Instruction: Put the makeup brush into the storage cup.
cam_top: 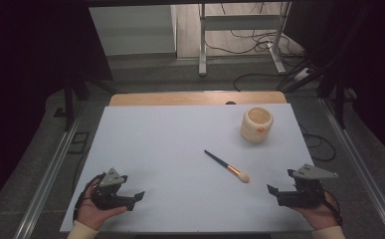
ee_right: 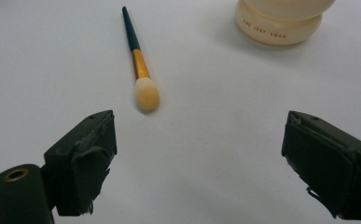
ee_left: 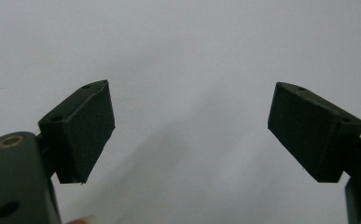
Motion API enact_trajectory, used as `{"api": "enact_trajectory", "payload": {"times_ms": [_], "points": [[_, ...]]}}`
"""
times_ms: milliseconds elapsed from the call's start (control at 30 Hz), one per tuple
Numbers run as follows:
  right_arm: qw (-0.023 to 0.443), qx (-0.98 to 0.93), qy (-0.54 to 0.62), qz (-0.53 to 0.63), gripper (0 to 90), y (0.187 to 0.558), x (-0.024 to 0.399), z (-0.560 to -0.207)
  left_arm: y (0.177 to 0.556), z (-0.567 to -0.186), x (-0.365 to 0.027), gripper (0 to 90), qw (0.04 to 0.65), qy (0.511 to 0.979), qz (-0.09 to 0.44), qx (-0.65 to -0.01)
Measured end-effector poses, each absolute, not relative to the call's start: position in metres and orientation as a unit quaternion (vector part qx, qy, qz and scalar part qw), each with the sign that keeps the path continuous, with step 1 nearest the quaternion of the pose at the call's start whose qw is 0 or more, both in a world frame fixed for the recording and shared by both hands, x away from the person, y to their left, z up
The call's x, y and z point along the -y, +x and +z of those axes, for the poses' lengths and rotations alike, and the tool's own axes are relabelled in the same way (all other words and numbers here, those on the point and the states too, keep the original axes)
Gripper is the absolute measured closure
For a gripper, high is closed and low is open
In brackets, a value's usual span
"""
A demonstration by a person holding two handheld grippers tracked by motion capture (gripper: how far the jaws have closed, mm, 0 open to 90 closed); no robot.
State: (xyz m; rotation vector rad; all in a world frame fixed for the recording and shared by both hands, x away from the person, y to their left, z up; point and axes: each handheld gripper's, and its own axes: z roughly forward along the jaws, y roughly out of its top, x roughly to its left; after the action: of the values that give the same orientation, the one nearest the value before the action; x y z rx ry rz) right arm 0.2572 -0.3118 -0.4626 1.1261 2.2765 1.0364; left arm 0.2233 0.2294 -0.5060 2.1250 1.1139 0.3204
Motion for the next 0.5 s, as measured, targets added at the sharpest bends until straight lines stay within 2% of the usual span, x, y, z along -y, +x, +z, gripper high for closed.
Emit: {"api": "enact_trajectory", "payload": {"times_ms": [500], "points": [[0.182,-0.816,0.405,0.369,10.6,0.268,0.303,-0.451,0.228,-0.507,-0.231,15.2,0.354,0.82,0.121,-0.433]]}}
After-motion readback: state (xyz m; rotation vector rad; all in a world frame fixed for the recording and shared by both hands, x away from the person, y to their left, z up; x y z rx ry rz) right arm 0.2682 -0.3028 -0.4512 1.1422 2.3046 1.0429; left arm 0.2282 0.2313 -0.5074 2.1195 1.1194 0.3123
